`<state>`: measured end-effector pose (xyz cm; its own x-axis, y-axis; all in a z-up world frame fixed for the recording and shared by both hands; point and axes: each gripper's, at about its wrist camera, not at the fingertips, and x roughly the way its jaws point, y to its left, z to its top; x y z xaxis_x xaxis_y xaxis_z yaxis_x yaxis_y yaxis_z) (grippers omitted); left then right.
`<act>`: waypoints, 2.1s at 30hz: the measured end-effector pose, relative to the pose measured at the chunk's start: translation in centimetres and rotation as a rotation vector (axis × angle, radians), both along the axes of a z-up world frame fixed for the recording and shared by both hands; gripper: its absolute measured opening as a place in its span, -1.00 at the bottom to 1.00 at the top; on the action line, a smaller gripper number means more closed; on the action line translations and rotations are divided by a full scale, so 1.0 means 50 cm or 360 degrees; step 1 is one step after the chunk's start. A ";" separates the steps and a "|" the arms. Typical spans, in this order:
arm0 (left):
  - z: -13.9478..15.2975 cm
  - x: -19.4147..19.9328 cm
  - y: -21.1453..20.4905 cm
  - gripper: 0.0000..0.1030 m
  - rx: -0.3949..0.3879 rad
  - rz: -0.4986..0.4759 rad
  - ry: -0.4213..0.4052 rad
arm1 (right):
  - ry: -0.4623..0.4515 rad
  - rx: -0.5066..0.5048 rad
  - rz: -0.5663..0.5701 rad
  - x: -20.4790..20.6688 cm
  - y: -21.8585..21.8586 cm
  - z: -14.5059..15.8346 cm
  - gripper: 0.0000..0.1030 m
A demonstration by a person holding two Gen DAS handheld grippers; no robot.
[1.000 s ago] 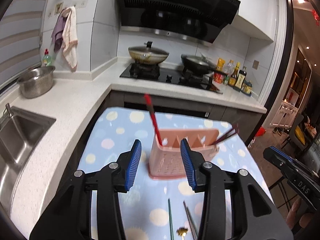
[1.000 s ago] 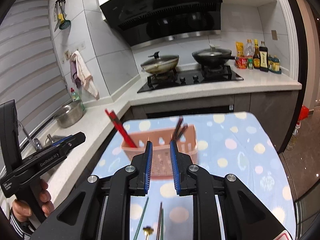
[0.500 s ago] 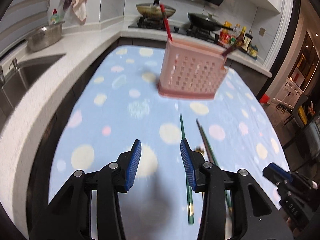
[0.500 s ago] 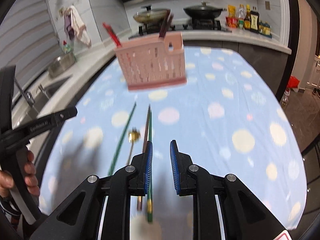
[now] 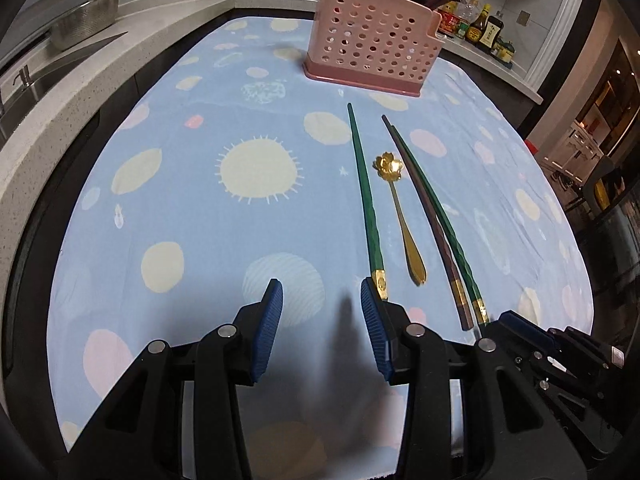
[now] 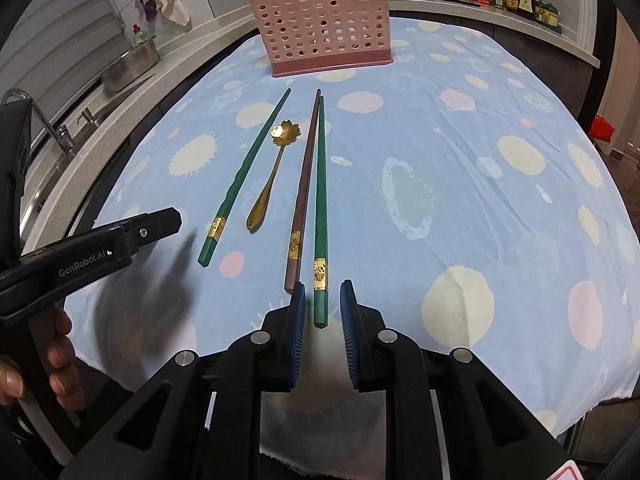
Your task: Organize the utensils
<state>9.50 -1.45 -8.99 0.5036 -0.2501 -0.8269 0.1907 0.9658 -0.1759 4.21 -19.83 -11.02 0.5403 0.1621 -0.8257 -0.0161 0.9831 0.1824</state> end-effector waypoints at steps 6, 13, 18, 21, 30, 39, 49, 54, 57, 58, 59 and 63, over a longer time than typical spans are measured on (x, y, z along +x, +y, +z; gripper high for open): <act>-0.010 -0.008 -0.009 -0.24 0.0003 -0.0019 0.0027 | 0.0010 0.0005 -0.0007 0.009 -0.002 -0.008 -0.66; -0.015 -0.005 -0.015 -0.13 0.0008 -0.0031 0.0033 | -0.0002 -0.0003 -0.0018 0.021 -0.003 -0.014 -0.68; -0.016 -0.004 -0.023 -0.05 0.0005 -0.0051 0.0034 | -0.0008 -0.0010 -0.0038 0.030 -0.008 -0.016 -0.85; -0.016 -0.003 -0.030 0.02 0.0003 -0.0066 0.0027 | -0.0010 0.0011 -0.0055 0.030 -0.015 -0.018 -0.86; -0.026 0.010 -0.062 0.01 0.0073 -0.0111 -0.0041 | -0.0001 0.0052 -0.0078 0.028 -0.022 -0.018 -0.86; -0.030 0.008 -0.062 -0.55 0.0112 -0.0110 -0.0091 | 0.0000 0.0061 -0.0081 0.027 -0.025 -0.019 -0.85; -0.017 0.000 -0.053 -0.87 0.0055 -0.0123 -0.0099 | -0.0008 0.0071 -0.0095 0.016 -0.030 -0.010 -0.86; 0.015 -0.014 -0.038 -0.87 0.0011 -0.0104 -0.0137 | -0.0050 0.0082 -0.0112 0.005 -0.036 0.012 -0.87; 0.037 -0.022 -0.027 -0.87 -0.0011 -0.0086 -0.0164 | -0.0067 0.0080 -0.0108 0.001 -0.034 0.021 -0.87; 0.042 -0.024 -0.024 -0.87 -0.0019 -0.0083 -0.0169 | -0.0063 0.0078 -0.0106 0.002 -0.033 0.020 -0.87; 0.046 -0.025 -0.022 -0.87 -0.0022 -0.0080 -0.0175 | -0.0058 0.0080 -0.0107 0.002 -0.033 0.018 -0.87; 0.042 -0.025 -0.020 -0.87 -0.0015 -0.0075 -0.0163 | -0.0035 0.0077 -0.0089 0.003 -0.026 0.007 -0.81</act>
